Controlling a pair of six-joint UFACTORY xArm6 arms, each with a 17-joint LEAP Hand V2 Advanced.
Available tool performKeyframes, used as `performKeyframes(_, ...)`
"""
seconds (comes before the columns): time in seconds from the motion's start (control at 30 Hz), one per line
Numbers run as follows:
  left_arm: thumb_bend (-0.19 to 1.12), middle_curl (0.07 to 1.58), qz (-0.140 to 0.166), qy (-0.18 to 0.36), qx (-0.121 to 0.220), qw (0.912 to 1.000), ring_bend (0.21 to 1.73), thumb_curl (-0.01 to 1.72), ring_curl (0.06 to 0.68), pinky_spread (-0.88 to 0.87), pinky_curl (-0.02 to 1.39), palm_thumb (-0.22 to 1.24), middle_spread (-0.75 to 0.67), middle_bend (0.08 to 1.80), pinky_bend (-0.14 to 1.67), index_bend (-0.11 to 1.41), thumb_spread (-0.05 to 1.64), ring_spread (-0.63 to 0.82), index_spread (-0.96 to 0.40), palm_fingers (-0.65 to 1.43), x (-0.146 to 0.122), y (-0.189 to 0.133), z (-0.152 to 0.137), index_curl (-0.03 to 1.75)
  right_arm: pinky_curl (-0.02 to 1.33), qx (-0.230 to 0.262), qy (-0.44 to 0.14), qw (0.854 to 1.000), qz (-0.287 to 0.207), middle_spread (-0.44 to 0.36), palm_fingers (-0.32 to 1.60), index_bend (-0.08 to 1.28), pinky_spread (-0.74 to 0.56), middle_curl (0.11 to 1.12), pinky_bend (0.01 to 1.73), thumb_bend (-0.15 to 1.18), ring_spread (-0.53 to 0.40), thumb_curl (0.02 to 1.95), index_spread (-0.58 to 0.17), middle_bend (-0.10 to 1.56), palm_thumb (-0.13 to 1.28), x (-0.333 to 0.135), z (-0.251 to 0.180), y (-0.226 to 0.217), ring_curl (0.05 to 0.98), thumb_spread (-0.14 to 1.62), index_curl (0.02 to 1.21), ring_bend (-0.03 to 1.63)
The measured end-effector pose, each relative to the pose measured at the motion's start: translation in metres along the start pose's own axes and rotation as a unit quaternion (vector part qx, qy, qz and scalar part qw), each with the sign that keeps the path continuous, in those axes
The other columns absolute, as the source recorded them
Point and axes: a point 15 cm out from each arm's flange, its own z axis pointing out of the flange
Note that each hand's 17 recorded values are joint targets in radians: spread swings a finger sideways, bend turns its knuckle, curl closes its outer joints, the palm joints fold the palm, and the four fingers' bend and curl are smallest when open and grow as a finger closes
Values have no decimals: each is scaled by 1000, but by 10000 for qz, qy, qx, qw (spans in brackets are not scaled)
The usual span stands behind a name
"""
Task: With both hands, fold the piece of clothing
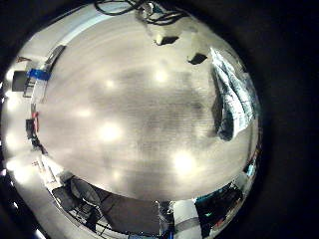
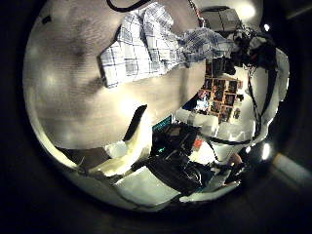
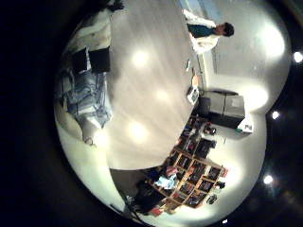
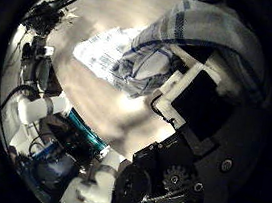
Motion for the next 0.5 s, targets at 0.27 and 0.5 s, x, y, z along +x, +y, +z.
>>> performKeyframes(0.27, -20, 298, -531, 114, 80, 9985, 639, 288, 215, 366, 340, 318, 217, 180, 327, 184, 1144, 339, 19, 154, -40, 26, -3, 391, 737, 48, 15, 9971, -759, -196, 1078, 985, -244, 960, 1293, -13, -219, 665, -307, 1141, 927, -75, -13, -70, 691, 1149, 959, 1372)
performKeyframes(0.5, -17, 301, -803, 184, 80, 9966, 630, 294, 211, 365, 337, 340, 207, 179, 313, 198, 1140, 336, 19, 169, -61, 40, 1, 398, 744, -113, -344, 9938, -1054, -202, 1079, 978, -247, 964, 1280, -16, -219, 657, -309, 1132, 895, -125, 13, -87, 691, 1165, 963, 1370)
